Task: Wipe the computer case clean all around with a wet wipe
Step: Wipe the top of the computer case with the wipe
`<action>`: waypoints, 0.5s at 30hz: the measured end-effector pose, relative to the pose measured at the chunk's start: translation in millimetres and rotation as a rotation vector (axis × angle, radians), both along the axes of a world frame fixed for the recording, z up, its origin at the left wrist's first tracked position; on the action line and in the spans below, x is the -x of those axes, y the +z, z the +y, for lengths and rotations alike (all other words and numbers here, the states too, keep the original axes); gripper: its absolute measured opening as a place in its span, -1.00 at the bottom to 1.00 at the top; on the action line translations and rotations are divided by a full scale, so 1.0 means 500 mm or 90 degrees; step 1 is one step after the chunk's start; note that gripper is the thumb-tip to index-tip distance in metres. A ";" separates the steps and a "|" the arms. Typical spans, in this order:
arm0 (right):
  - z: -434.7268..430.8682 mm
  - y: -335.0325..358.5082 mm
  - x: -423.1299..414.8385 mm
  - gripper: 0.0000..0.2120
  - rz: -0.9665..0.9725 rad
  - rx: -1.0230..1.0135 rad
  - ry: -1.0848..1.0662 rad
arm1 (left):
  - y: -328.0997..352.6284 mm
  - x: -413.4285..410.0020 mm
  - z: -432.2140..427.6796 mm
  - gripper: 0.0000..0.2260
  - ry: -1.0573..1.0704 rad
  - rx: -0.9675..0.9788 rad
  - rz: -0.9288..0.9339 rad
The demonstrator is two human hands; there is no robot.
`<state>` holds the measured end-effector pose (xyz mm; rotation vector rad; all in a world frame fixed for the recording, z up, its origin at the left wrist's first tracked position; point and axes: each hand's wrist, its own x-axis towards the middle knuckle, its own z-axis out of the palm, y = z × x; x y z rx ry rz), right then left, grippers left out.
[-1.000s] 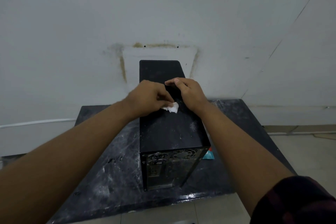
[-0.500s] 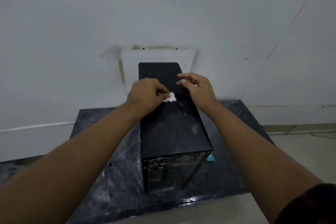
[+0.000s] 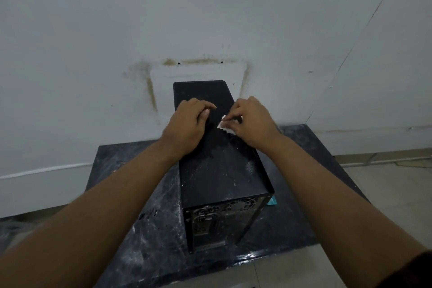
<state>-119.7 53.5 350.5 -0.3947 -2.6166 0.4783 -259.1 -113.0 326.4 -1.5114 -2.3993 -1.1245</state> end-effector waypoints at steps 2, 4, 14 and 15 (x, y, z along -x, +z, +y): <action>0.010 0.010 -0.011 -0.91 -0.018 0.038 -0.027 | 0.003 -0.002 -0.002 -0.74 -0.012 0.006 0.018; 0.010 0.027 -0.023 -0.93 -0.090 0.138 0.085 | 0.005 0.000 -0.001 -0.75 -0.025 0.024 0.022; -0.020 0.011 -0.039 -0.91 -0.063 0.095 0.142 | 0.006 0.001 -0.002 -0.78 -0.033 0.044 0.021; -0.029 0.011 -0.040 -0.89 -0.084 0.090 0.170 | 0.005 0.002 -0.002 -0.78 -0.033 0.044 0.019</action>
